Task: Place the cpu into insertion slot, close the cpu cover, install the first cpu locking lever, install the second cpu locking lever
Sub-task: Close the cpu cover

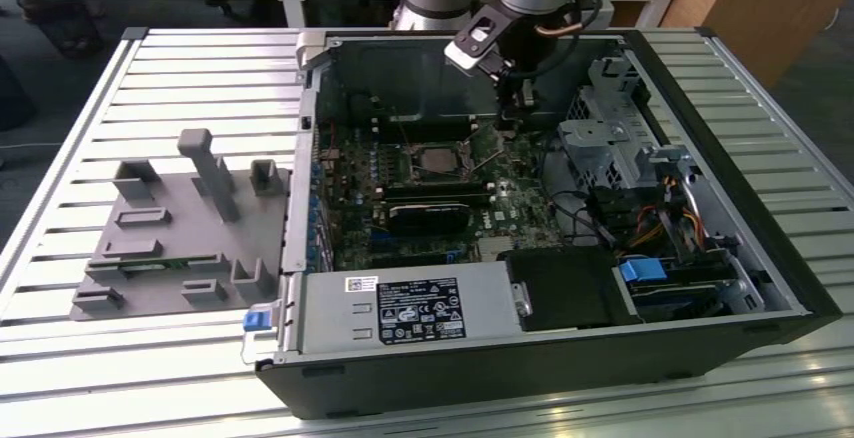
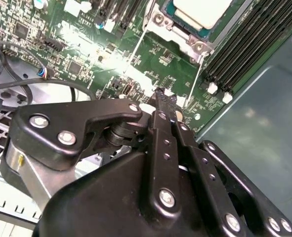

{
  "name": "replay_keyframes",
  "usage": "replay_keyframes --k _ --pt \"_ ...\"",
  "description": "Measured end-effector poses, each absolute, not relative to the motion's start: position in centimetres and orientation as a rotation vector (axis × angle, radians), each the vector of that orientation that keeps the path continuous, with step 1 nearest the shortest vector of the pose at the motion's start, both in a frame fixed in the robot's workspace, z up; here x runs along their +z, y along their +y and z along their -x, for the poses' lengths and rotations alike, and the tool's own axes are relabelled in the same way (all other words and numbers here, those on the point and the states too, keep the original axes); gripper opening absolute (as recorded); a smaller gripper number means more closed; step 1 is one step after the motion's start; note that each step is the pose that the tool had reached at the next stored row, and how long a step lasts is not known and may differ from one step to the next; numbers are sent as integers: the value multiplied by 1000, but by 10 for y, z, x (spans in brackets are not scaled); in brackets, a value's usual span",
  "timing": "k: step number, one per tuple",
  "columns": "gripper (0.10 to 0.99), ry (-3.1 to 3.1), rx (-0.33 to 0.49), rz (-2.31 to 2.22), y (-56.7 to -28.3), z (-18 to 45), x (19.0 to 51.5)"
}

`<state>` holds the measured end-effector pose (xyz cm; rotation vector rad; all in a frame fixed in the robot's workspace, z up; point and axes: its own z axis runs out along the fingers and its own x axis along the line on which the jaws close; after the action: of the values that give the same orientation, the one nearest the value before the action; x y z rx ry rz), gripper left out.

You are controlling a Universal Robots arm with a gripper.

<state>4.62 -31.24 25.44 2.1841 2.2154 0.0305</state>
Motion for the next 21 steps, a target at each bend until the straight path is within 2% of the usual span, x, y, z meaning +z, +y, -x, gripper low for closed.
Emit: replay_keyframes --k 21 --pt "122 2216 28 -2185 -312 -61 250"
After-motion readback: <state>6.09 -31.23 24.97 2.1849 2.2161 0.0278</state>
